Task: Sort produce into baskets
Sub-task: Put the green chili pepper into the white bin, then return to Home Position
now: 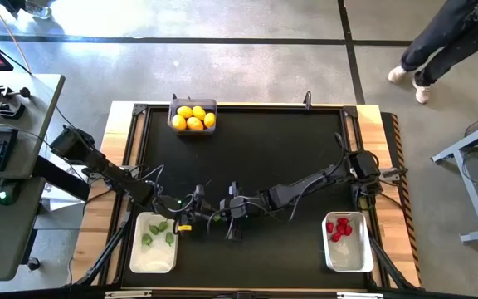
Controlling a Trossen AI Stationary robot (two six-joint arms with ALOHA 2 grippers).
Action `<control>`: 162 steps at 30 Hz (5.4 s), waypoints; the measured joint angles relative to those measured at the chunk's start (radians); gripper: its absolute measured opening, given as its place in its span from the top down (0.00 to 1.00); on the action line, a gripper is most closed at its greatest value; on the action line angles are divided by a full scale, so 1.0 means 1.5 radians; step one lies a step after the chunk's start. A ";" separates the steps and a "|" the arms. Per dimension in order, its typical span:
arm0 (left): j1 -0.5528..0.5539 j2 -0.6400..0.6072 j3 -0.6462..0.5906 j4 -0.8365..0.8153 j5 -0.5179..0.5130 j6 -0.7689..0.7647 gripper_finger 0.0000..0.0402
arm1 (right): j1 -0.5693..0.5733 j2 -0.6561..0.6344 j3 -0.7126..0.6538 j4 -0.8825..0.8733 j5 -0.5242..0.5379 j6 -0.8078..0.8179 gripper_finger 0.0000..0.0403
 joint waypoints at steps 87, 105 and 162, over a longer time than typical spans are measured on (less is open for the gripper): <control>-0.256 -0.162 0.123 -0.772 0.301 -0.844 0.67 | -0.018 -0.069 -0.080 -0.153 0.089 -0.094 1.00; -0.075 -0.289 0.123 -0.656 0.318 -0.599 0.99 | -0.058 -0.069 -0.091 -0.127 0.051 -0.173 1.00; 0.386 -0.125 0.120 -0.067 0.424 -0.317 1.00 | -0.079 -0.897 -0.935 0.434 0.117 -0.167 1.00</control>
